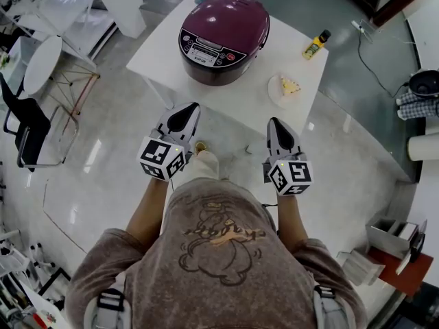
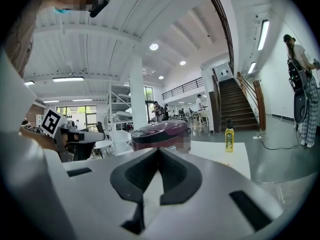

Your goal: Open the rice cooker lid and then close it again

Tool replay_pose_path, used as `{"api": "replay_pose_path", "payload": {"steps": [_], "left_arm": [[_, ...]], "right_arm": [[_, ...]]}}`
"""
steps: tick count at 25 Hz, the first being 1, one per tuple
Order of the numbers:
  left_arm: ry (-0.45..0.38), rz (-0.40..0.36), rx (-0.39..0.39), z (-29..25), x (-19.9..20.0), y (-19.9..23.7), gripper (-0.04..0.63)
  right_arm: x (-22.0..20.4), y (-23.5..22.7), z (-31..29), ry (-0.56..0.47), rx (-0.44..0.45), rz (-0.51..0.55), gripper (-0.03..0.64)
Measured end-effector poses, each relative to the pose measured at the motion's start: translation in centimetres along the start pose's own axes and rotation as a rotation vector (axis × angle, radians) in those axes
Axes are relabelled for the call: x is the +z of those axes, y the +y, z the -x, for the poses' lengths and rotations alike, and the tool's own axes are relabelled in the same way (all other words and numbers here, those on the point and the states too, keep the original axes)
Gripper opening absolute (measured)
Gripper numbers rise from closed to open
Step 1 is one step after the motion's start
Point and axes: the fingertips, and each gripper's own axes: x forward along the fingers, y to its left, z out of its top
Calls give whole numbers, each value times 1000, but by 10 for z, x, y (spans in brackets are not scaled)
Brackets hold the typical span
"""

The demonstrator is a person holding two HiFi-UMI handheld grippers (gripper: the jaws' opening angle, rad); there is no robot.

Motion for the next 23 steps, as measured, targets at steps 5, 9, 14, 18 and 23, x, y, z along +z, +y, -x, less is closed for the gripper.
{"api": "replay_pose_path", "payload": {"steps": [5, 9, 14, 18, 23], "left_arm": [[-1, -4, -1, 1, 2, -2, 21], [2, -1, 5, 1, 0, -2, 21], [-3, 8, 7, 1, 4, -2, 21], [-7, 17, 8, 0, 4, -3, 21], [-4, 28, 18, -1, 1, -1, 21]], "right_arm": [[0, 3, 1, 3, 6, 6, 0], [1, 3, 0, 0, 14, 6, 1], [2, 4, 0, -1, 18, 2, 0], [2, 3, 0, -3, 20, 3, 0], [1, 1, -1, -3, 18, 0, 0]]}}
